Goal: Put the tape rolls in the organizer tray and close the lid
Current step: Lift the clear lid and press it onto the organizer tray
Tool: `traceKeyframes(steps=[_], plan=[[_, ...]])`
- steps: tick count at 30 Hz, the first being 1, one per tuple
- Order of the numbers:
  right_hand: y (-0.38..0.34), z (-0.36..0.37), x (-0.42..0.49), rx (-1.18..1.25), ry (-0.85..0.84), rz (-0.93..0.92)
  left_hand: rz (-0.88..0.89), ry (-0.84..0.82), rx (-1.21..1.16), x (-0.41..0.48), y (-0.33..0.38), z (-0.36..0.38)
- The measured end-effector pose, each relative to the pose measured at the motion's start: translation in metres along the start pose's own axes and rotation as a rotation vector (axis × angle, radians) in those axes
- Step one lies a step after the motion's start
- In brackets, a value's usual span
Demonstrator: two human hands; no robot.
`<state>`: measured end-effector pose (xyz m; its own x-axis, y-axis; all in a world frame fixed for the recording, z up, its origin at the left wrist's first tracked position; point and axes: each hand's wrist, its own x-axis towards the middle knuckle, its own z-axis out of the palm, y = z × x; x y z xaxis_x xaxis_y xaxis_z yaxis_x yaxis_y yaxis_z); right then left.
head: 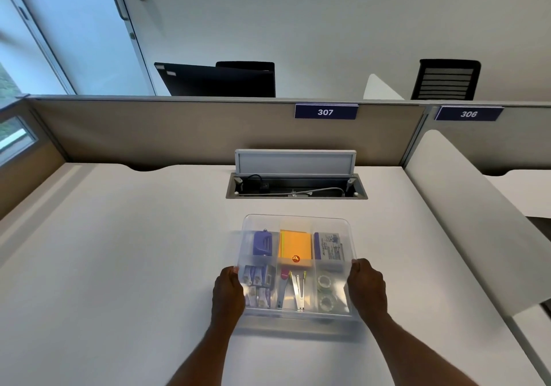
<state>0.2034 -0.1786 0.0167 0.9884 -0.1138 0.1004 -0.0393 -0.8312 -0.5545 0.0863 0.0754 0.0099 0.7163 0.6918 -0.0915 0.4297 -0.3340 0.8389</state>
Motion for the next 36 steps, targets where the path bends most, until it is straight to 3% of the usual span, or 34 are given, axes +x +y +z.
traceKeyframes(steps=[6,9,13,16,22,30,36], plan=[[0.000,0.001,0.003,-0.023,-0.004,-0.065,-0.007,0.008,-0.002,0.002,-0.001,0.001],[-0.003,-0.001,0.007,-0.001,-0.129,0.044,-0.060,-0.038,0.015,0.004,0.000,0.001],[-0.003,-0.002,0.012,-0.014,-0.083,0.007,-0.181,-0.136,-0.025,0.017,0.005,-0.009],[-0.005,-0.005,0.028,-0.001,-0.150,0.078,-0.159,-0.168,-0.095,0.036,0.019,-0.019],[-0.032,-0.008,0.074,0.171,-0.232,0.155,-0.148,-0.090,-0.056,0.086,0.048,-0.013],[-0.062,0.006,0.135,0.203,-0.395,0.237,-0.201,-0.007,0.111,0.128,0.063,0.008],[-0.064,0.015,0.151,0.172,-0.391,0.200,-0.335,-0.047,-0.075,0.146,0.063,0.015]])
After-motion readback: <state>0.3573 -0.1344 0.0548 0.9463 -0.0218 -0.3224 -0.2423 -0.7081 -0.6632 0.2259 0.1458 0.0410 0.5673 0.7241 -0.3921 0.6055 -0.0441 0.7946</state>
